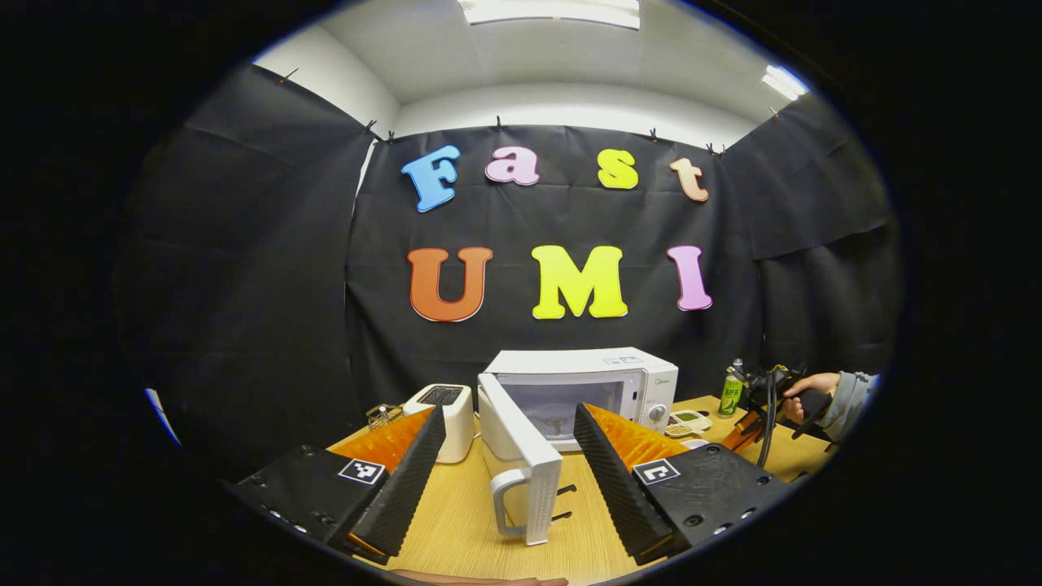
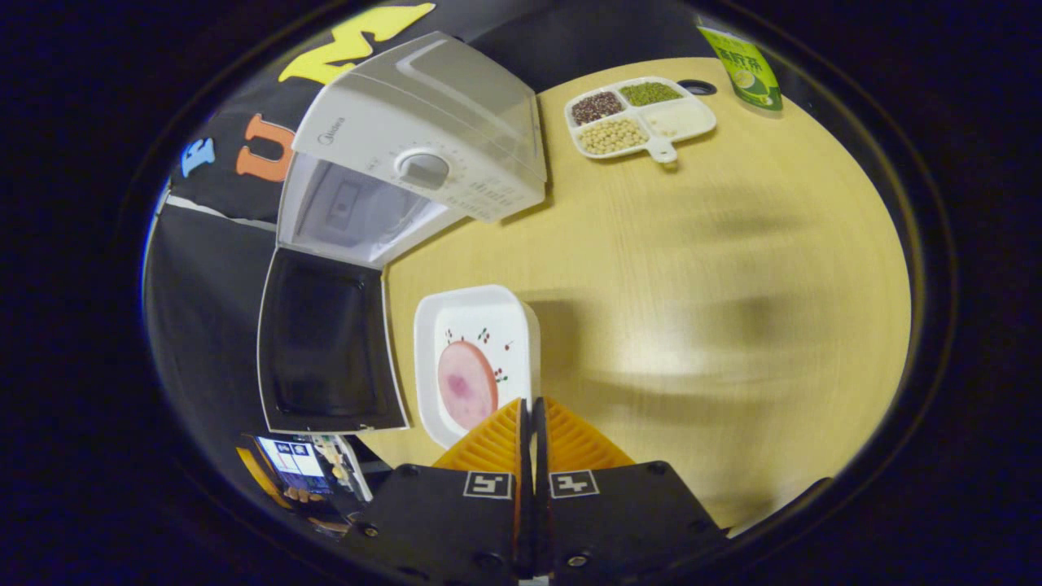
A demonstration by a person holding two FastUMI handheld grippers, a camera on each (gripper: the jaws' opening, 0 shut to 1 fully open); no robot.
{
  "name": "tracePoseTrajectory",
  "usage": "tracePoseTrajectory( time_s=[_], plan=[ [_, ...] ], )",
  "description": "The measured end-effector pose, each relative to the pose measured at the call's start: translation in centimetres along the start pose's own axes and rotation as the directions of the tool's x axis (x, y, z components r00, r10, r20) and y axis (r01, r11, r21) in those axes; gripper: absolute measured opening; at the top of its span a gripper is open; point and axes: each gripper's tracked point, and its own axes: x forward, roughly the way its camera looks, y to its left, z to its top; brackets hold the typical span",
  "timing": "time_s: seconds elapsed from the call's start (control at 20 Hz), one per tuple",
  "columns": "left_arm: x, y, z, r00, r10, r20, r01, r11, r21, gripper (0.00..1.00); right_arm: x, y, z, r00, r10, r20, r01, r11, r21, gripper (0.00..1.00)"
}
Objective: Open the microwave oven with the left hand, put the food in, and close the microwave oven.
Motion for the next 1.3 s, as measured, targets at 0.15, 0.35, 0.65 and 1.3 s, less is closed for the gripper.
tracePoseTrajectory(
  time_s=[0.15, 0.35, 0.65, 1.3],
  plan=[
    [-0.2, 0.6, 0.0, 1.000, -0.004, 0.000, 0.004, 1.000, 0.008, 0.94, 1.3, 3.0, 0.2, 0.999, 0.012, 0.043, -0.012, 1.000, 0.019, 0.04],
    [-0.5, 1.2, 0.1, 1.000, -0.011, 0.003, 0.011, 1.000, -0.002, 0.95, 3.5, 6.6, 1.1, 0.993, 0.018, 0.119, -0.028, 0.997, 0.077, 0.04],
    [-0.4, 2.5, 0.7, 1.000, 0.001, 0.029, -0.001, 1.000, -0.014, 0.94, 6.9, 11.9, 5.1, 0.945, 0.054, 0.322, -0.134, 0.963, 0.232, 0.04],
    [-0.2, 5.0, -1.2, 0.999, 0.043, -0.018, -0.043, 0.998, -0.035, 0.94, 13.3, 20.3, 14.9, 0.692, 0.052, 0.720, -0.486, 0.770, 0.413, 0.06]
  ],
)
